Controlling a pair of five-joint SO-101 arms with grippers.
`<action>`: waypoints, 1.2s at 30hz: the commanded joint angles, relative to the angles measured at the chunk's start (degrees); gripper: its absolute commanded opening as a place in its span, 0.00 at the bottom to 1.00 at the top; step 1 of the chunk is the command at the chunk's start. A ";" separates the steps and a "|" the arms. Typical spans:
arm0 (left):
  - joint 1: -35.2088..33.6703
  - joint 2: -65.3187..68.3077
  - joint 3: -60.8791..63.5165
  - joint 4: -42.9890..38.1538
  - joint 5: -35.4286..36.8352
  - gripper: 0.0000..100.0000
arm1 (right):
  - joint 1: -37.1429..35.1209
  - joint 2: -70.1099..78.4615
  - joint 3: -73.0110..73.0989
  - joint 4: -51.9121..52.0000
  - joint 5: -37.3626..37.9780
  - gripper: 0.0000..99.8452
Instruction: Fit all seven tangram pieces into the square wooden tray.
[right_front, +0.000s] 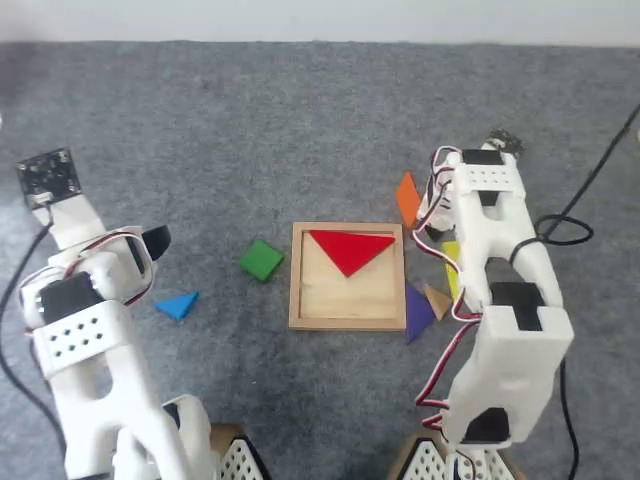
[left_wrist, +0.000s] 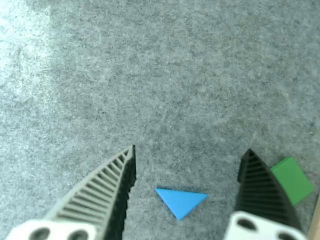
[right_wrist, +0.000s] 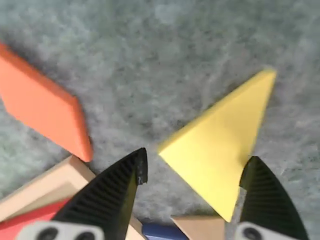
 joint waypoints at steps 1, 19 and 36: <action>0.44 -0.53 -0.22 -0.97 -0.70 0.32 | 0.75 -0.48 -2.55 1.10 -0.88 0.31; 0.44 -0.53 -0.22 -0.97 -0.70 0.32 | 0.75 4.70 -4.13 0.22 -0.97 0.30; 0.44 -0.53 -0.22 -0.97 -0.70 0.32 | 1.71 1.45 -7.47 4.88 -2.37 0.29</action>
